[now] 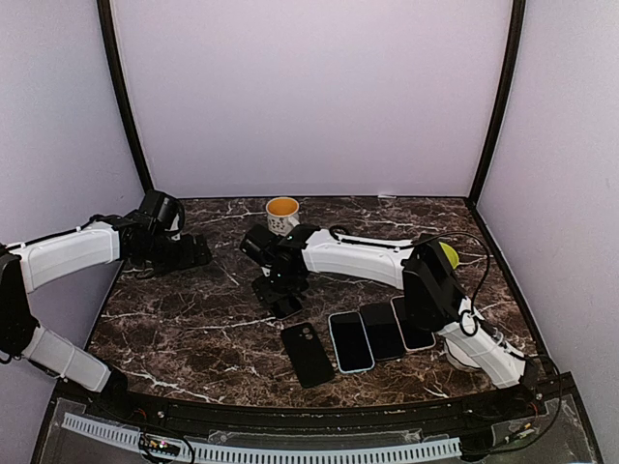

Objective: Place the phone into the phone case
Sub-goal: Move the phone to the center of the board, then pick up the phone at the center of the board, then install the phone into the phone case.

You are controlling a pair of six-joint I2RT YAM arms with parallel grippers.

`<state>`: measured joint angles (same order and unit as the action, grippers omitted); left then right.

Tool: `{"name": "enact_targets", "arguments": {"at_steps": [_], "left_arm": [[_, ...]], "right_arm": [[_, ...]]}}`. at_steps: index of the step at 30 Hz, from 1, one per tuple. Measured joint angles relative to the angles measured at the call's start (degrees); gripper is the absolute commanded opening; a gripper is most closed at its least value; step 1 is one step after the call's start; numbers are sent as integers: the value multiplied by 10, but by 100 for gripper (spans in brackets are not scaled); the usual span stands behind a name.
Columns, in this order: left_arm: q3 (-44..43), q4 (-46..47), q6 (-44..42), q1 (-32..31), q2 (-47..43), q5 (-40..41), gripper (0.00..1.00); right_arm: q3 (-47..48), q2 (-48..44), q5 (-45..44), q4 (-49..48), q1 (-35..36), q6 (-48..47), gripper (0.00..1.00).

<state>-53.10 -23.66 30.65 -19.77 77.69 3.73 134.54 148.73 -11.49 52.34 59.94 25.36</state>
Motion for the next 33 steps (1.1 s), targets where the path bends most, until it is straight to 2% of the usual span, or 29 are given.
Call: {"name": "enact_targets", "arguments": {"at_steps": [5, 11, 14, 21, 27, 33], "left_arm": [[0, 1, 0, 1, 0, -2, 99], [0, 3, 0, 2, 0, -3, 99], [0, 4, -1, 3, 0, -5, 99], [4, 12, -5, 3, 0, -14, 99], [17, 27, -9, 3, 3, -39, 99], [18, 46, -9, 3, 35, -85, 99]], "right_arm": [[-10, -6, 3, -9, 0, -1, 41], [-59, -37, 7, -40, -1, -2, 21], [-104, -70, 5, -56, -1, 1, 19], [-199, -200, -47, -133, 3, 9, 2], [-332, -328, -127, -205, 44, 47, 0], [-452, -355, -151, -222, 129, 123, 0]]}}
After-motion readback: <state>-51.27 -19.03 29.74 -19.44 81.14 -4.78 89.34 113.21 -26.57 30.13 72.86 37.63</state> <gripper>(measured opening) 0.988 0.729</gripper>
